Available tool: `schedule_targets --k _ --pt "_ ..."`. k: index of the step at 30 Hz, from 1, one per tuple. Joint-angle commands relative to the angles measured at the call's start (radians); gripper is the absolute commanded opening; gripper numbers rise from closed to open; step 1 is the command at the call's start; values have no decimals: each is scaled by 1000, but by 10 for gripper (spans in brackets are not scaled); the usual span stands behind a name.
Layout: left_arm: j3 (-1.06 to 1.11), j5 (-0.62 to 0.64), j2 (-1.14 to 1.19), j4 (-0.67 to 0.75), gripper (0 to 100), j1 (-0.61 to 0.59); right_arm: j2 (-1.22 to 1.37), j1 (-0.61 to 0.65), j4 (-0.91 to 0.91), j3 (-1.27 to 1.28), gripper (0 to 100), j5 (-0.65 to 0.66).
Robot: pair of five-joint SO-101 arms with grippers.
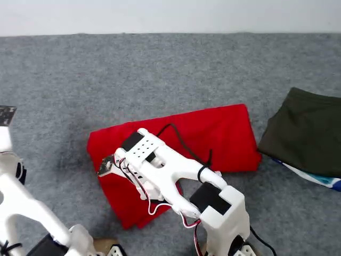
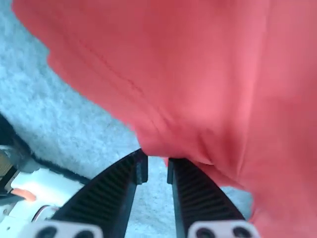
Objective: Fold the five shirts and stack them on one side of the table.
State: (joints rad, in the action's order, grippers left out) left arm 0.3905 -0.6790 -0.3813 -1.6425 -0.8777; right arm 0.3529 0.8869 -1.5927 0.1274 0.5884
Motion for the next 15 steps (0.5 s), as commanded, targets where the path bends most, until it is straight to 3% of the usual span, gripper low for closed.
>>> schedule_targets --k 1,8,15 --pt "-7 -2 -34 11 15 26 33 7 13 -44 84 -12" --pt "-5 -2 -34 11 15 23 93 7 18 -87 10 -15" --pt "-7 -2 -34 11 15 20 91 -68 -59 -146 10 -6"
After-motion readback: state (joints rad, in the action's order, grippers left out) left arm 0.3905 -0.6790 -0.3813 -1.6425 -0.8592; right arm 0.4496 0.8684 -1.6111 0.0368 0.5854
